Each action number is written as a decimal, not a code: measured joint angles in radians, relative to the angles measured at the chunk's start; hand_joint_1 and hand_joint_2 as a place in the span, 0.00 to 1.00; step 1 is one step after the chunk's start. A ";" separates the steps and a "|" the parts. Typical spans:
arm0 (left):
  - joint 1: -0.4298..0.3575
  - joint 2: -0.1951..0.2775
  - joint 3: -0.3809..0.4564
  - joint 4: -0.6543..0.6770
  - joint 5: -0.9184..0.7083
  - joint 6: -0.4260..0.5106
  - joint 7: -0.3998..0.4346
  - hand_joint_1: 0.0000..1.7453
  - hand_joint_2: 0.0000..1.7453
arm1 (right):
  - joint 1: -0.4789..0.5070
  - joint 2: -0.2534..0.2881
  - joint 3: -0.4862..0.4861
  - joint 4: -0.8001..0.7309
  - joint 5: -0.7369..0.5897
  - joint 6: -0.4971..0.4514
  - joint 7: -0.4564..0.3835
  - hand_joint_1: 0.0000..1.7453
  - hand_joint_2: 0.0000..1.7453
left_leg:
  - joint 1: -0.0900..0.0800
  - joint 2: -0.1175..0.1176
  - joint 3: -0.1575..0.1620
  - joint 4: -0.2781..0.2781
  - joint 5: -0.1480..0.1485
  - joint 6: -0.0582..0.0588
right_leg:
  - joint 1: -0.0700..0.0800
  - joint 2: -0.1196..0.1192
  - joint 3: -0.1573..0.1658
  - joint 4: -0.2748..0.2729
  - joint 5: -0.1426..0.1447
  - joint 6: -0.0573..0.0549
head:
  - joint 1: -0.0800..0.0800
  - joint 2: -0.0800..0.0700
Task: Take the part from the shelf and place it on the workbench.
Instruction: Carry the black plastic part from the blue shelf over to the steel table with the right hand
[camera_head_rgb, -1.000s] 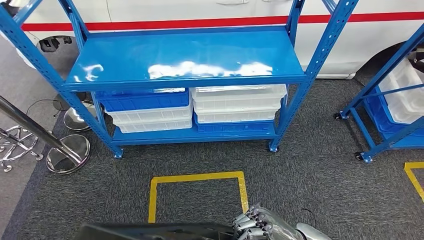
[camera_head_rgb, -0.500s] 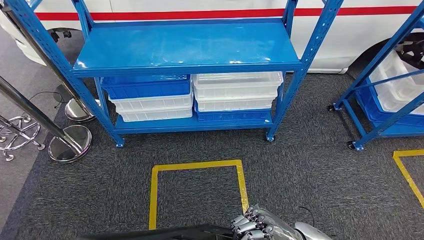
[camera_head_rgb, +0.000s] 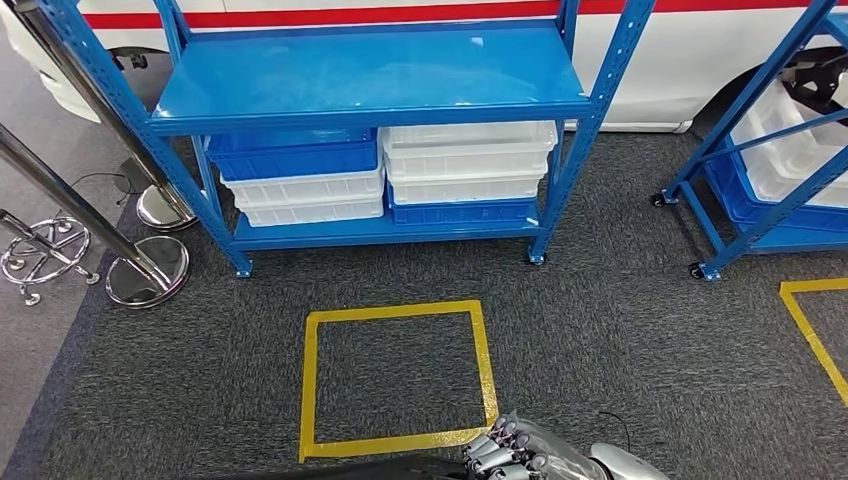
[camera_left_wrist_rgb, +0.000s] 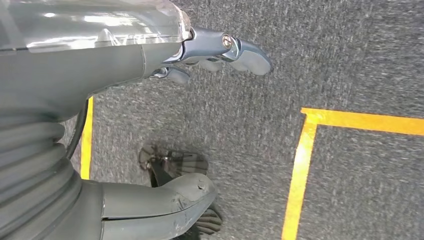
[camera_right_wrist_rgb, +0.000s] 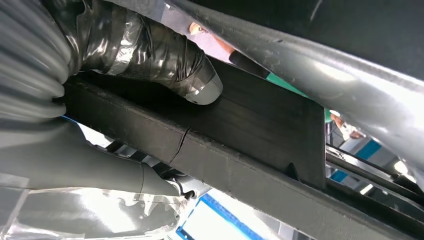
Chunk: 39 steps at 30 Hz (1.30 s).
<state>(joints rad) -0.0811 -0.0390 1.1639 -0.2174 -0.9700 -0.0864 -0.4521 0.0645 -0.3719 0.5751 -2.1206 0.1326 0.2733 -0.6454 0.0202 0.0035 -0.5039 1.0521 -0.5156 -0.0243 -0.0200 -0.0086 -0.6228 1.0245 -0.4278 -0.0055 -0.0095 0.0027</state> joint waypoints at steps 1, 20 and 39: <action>0.000 0.000 0.000 0.000 -0.002 -0.002 0.003 0.00 1.00 | -0.001 -0.001 0.000 0.000 0.003 0.002 -0.002 1.00 1.00 | -0.002 -0.003 0.022 -0.041 -0.008 0.004 | 0.002 0.000 -0.006 0.003 0.005 0.006 | 0.000 0.000; -0.011 -0.023 0.000 0.003 0.003 -0.008 0.040 0.00 1.00 | -0.102 -0.027 0.006 0.006 -0.019 0.048 0.022 1.00 1.00 | -0.038 0.085 -0.019 -0.044 0.008 0.049 | 0.031 -0.030 0.056 -0.014 -0.033 -0.030 | 0.000 0.000; -0.005 0.016 0.006 0.003 -0.012 0.081 0.068 0.00 1.00 | -0.026 -0.039 0.001 -0.010 0.025 -0.039 -0.010 1.00 1.00 | 0.001 0.002 -0.027 -0.031 0.011 0.055 | 0.005 0.026 -0.098 0.210 -0.112 0.035 | 0.001 0.000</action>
<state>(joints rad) -0.0858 -0.0230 1.1698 -0.2148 -0.9825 -0.0055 -0.3844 0.0380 -0.4108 0.5760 -2.1305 0.1578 0.2345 -0.6553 0.0212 0.0054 -0.5310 1.0207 -0.5050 0.0312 -0.0148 0.0174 -0.7210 1.2341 -0.5403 0.0294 -0.0090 0.0026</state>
